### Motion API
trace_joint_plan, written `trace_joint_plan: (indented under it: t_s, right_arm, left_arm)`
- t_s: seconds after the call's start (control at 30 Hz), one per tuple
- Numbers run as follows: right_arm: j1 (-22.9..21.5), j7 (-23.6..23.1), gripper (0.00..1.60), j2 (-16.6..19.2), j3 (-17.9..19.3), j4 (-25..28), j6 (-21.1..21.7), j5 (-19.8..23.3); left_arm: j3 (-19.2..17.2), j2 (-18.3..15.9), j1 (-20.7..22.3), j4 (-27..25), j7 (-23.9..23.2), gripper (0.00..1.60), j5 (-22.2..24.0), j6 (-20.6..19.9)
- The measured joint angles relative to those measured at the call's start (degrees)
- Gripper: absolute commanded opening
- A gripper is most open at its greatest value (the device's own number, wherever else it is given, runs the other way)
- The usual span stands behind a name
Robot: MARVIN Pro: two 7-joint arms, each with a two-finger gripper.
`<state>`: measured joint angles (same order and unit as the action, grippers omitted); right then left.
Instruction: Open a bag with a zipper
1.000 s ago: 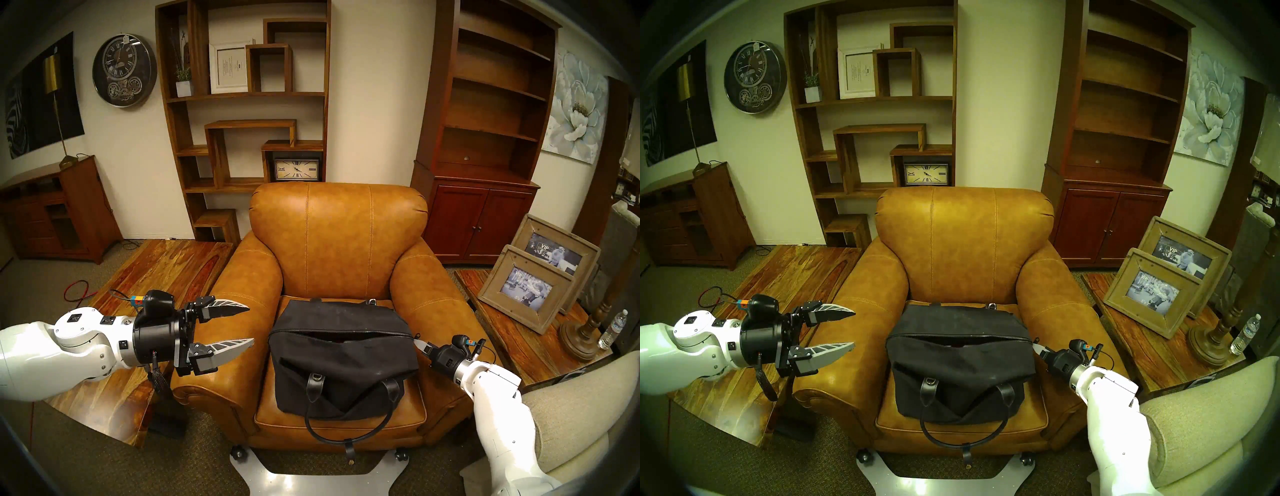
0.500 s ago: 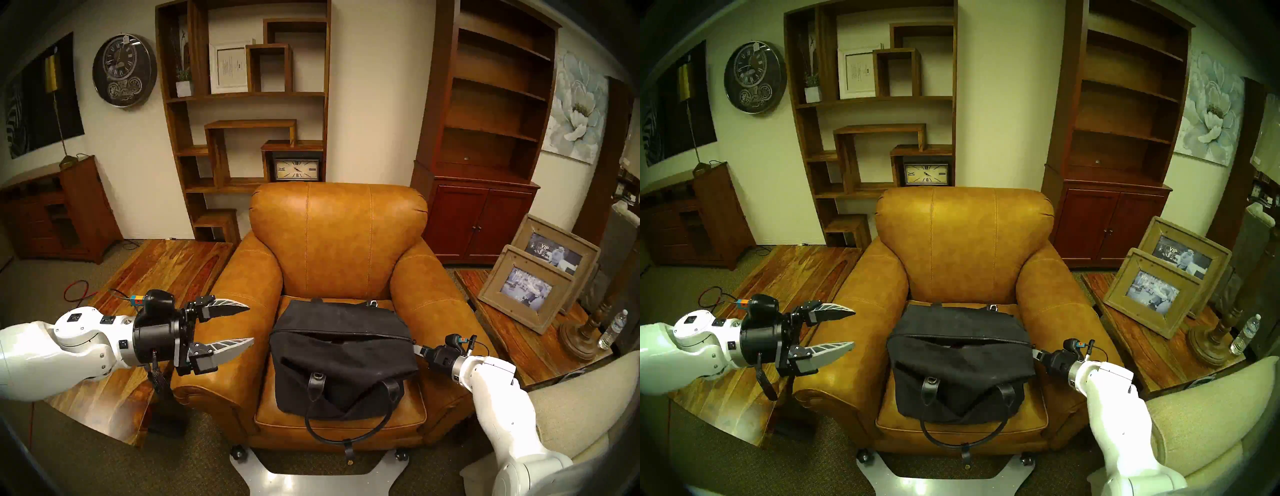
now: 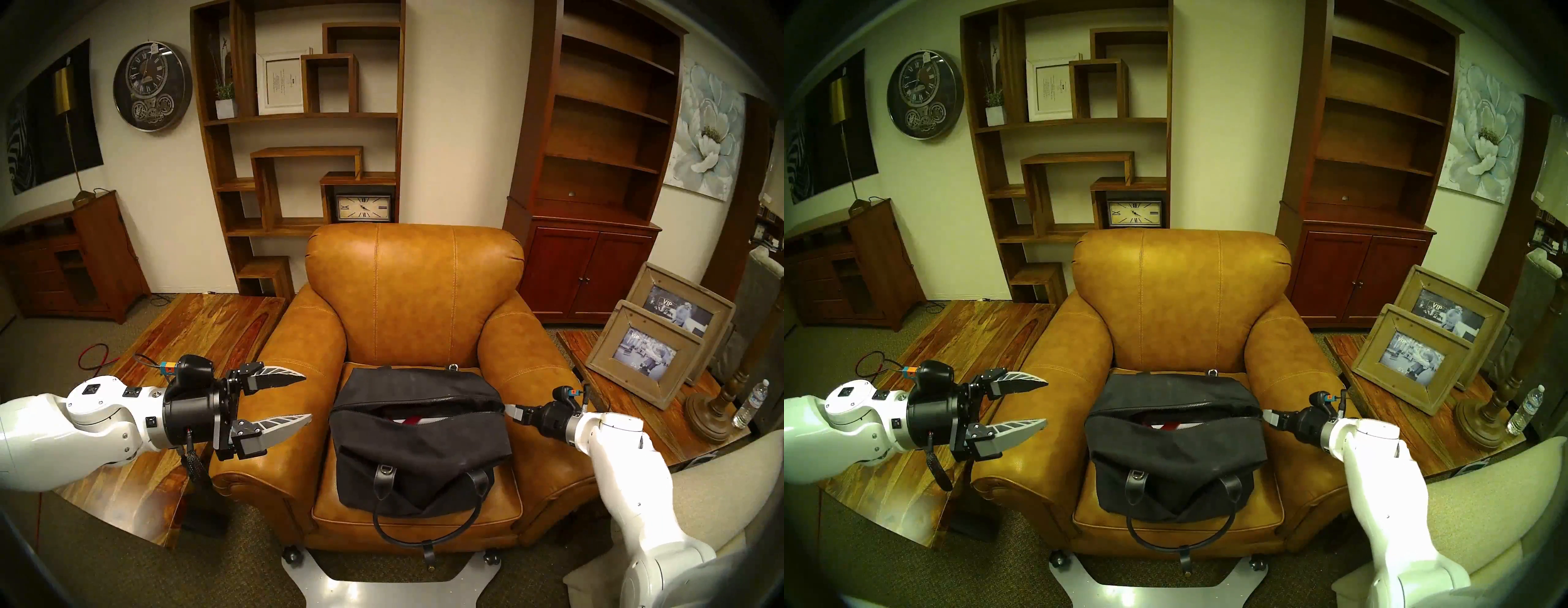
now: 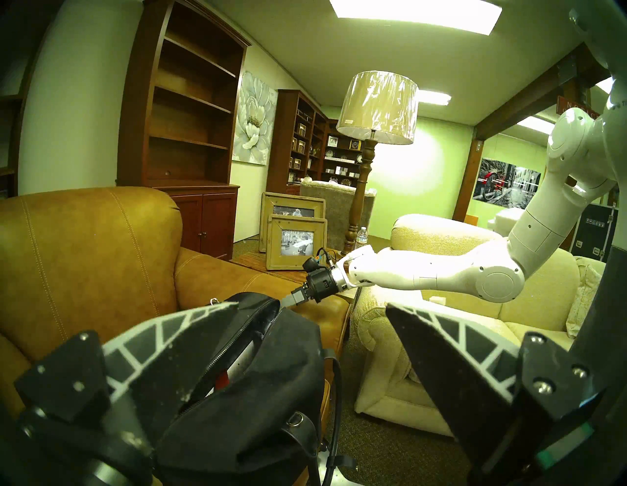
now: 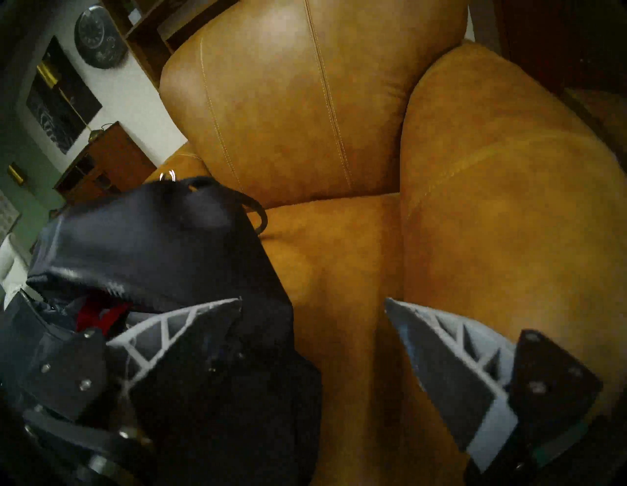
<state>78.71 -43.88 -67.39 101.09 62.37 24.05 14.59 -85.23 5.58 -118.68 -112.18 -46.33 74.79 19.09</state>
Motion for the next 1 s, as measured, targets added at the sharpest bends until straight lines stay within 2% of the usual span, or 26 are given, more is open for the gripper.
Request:
trace_joint_plan:
  t_s: [0.23,0.5,0.73,1.0]
  right_arm:
    - [-0.4,-6.1,1.60,2.2,0.3,5.1,-0.4,0.8]
    - [-0.2,-14.2,1.60,2.8,-3.6,11.4,-0.1,1.9]
    - [1.0,-21.2,1.60,3.4,-7.2,17.1,2.1,2.7]
    - [3.8,-25.8,1.60,5.2,-9.3,23.1,6.4,2.7]
  left_arm:
    - [0.2,0.0,0.1,0.0,0.0,1.60,0.0,0.0]
    - [0.2,0.0,0.7,-0.1,0.1,1.60,-1.0,-0.6]
    - [0.4,0.0,1.3,-1.0,0.7,1.60,-4.5,-3.7]
    - [1.9,0.0,1.6,-2.2,2.5,1.60,-10.0,-8.3]
